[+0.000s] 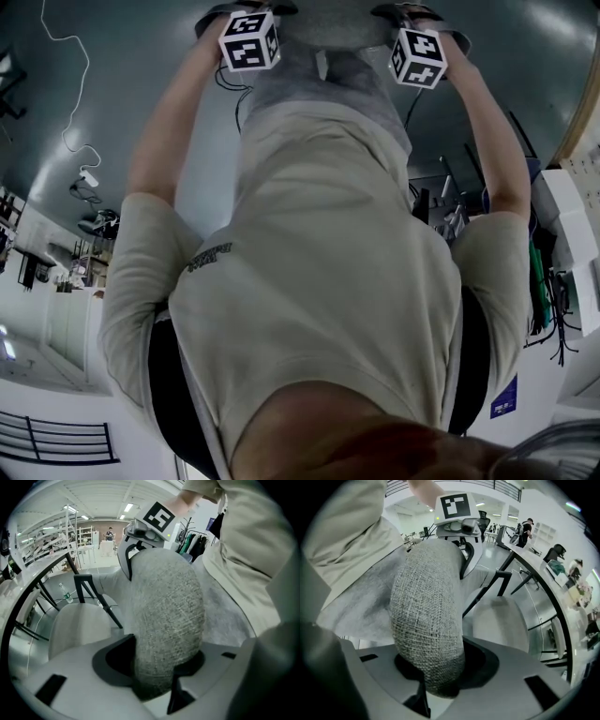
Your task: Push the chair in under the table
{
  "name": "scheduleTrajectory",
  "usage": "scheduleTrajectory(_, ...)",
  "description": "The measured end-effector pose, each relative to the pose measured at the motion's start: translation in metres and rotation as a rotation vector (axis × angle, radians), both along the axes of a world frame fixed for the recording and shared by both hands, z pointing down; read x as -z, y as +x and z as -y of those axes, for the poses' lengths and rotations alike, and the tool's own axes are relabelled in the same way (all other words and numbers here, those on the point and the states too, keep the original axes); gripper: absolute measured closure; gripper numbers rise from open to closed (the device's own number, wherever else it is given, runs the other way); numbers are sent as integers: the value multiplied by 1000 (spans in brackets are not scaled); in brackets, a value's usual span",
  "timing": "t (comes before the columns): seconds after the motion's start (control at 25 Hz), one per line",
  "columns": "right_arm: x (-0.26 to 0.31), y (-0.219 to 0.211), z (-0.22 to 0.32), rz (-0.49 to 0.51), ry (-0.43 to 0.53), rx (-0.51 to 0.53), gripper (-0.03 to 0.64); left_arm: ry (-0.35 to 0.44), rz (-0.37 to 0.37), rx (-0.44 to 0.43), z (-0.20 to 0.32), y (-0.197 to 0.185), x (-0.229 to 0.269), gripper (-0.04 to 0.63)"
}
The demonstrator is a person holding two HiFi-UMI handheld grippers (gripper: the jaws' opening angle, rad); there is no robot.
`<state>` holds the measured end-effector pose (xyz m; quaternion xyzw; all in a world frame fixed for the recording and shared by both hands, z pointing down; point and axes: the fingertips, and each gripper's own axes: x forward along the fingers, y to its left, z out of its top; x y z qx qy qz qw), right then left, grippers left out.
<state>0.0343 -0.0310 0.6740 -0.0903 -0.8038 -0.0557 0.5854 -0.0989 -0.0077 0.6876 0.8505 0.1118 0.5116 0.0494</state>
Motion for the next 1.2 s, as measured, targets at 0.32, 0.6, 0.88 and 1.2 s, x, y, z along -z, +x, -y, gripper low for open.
scheduleTrajectory(0.32,5,-12,54,2,15,-56,476,31,-11,11,58,-12,5,402)
scheduleTrajectory(0.6,6,-7,112,0,32,-90,465,53,-24,16,112,-6,7,405)
scheduleTrajectory(0.88,4,10,177,-4,51,-80,458,83,-14,57,173,10,4,408)
scheduleTrajectory(1.2,10,32,243,5,53,-33,454,87,-4,121,231,34,9,408)
